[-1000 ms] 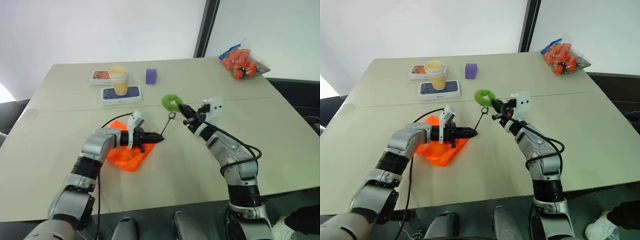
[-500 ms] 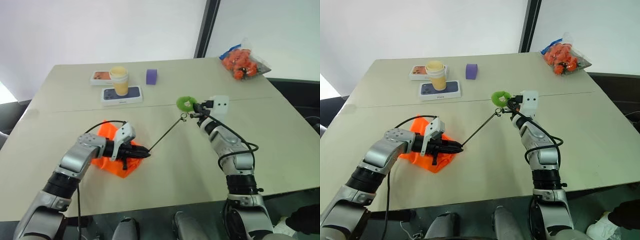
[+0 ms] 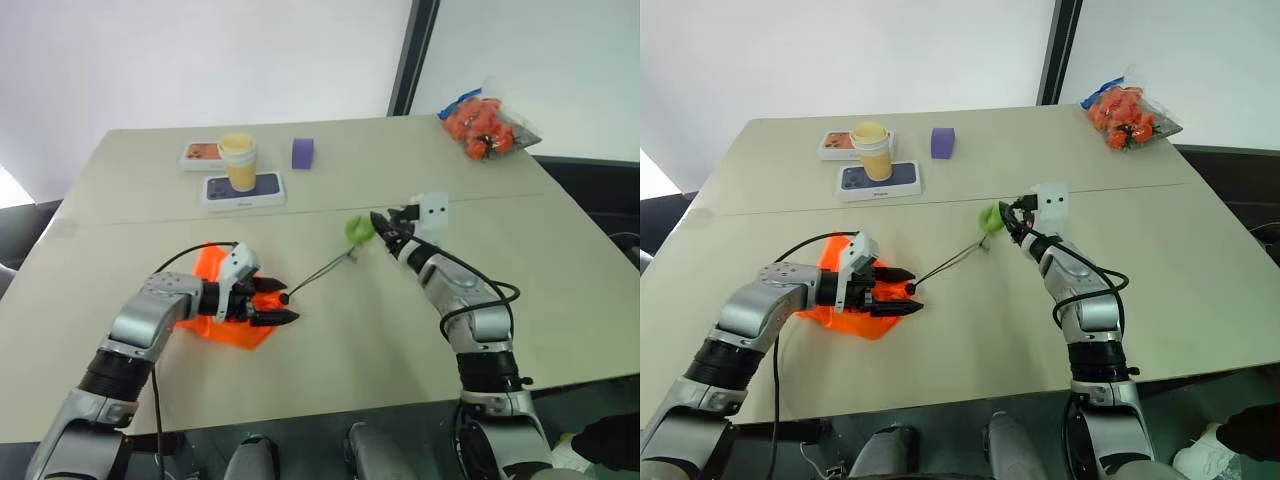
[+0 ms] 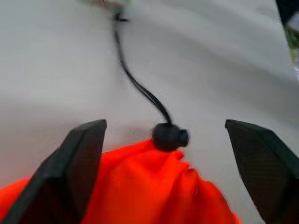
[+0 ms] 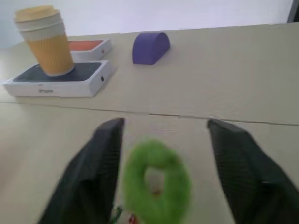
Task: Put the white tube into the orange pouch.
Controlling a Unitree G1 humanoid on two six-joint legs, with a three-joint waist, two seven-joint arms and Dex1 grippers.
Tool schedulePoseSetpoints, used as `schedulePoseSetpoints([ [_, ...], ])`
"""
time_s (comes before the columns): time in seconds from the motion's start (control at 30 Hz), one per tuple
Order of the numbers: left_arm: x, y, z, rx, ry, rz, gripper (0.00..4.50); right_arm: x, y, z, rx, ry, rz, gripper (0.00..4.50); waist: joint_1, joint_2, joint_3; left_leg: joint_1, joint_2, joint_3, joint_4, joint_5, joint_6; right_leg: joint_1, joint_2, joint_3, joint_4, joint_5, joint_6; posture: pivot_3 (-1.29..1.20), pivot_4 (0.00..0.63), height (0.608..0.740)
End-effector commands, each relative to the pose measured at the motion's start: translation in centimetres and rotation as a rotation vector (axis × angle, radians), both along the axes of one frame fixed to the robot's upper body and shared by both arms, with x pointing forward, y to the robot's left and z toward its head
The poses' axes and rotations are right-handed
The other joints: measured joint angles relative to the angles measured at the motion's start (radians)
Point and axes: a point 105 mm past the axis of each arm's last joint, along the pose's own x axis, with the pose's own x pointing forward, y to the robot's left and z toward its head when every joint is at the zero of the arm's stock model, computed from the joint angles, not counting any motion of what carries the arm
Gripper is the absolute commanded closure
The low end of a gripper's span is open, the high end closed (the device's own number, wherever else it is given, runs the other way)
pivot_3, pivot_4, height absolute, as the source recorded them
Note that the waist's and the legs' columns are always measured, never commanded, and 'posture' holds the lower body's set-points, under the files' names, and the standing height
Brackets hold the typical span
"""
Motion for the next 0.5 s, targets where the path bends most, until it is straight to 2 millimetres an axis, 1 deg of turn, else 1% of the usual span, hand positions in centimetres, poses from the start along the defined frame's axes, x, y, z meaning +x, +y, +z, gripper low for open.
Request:
schedulePoseSetpoints([
  [0.03,0.7,2.4,3.5,-0.073,-0.114,0.135,0.44,-1.0,0.0,1.0,-0.041,-0.052,0.052,1.06,0.002,0.000,0.000,0.000,0.000,0.000,0.000,0.000,0.000,0.000,0.000,0.000,0.000,0.000,0.000,0.00,0.150,0.723],
  [0.13,1.4,4.7,5.0,-0.076,-0.206,0.285,0.44,-1.7,-0.6,0.4,-0.076,-0.045,0.098,1.06,0.003,0.000,0.000,0.000,0.000,0.000,0.000,0.000,0.000,0.000,0.000,0.000,-0.001,0.000,0.000,0.00,0.150,0.723],
  [0.23,1.6,7.1,5.4,-0.050,-0.285,0.436,0.44,-2.7,-0.9,0.3,-0.095,-0.060,0.175,1.06,0.003,0.000,0.000,0.000,0.000,0.000,0.001,0.000,0.000,0.001,-0.001,0.000,-0.001,0.000,0.000,0.00,0.150,0.723],
  [0.3,1.1,8.2,5.2,-0.038,-0.312,0.510,0.44,-3.4,-1.3,0.3,-0.089,-0.065,0.218,1.06,0.001,0.000,0.000,0.000,0.000,0.001,0.000,0.000,0.000,0.001,-0.001,0.000,-0.002,0.000,0.000,0.00,0.150,0.723],
  [0.37,0.6,8.7,4.9,-0.027,-0.325,0.549,0.44,-3.8,-1.6,0.3,-0.079,-0.063,0.239,1.06,0.002,-0.001,0.001,0.000,0.000,0.001,0.000,0.000,0.000,0.001,-0.001,0.000,-0.002,0.000,0.000,0.00,0.150,0.723],
  [0.5,-0.9,10.5,3.1,0.033,-0.343,0.658,0.44,-5.3,-2.7,-0.3,-0.073,-0.042,0.314,1.06,0.003,-0.002,0.001,0.000,0.000,0.001,0.000,0.000,0.000,0.001,-0.001,0.000,-0.002,0.000,0.000,0.00,0.150,0.723],
])
